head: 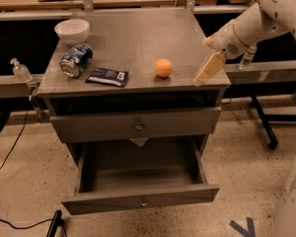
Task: Place orange into middle drawer
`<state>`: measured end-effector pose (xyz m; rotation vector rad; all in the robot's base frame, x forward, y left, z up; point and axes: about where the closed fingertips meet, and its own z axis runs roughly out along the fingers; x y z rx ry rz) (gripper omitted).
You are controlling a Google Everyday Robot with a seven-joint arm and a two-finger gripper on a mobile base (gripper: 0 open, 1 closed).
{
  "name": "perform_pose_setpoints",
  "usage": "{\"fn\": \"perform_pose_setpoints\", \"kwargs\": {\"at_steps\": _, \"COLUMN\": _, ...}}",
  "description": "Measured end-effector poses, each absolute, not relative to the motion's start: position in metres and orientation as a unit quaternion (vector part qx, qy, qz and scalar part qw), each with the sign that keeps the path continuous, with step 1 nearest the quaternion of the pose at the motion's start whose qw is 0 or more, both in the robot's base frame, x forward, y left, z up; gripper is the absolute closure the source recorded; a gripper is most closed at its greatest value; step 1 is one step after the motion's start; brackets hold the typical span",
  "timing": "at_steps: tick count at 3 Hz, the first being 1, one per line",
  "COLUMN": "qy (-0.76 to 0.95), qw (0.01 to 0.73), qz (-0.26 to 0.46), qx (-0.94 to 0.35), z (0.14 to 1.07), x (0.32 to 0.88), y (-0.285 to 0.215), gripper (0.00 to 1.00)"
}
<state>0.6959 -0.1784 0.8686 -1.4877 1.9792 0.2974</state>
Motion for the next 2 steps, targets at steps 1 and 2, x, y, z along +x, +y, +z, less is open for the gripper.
{"fn": "perform_pose_setpoints", "kwargs": {"at_steps": 1, "qy": 0.749, "qw": 0.32, "qz": 0.118, "qx": -0.567, "z": 0.868, "x": 0.696, "y": -0.174, "gripper": 0.0}}
{"fn": "perform_pose_setpoints", "kwargs": {"at_steps": 2, "qy": 0.737, "qw": 0.33, "qz": 0.139, "qx": -0.574, "z": 0.863, "x": 0.698, "y": -0.158, "gripper": 0.0}}
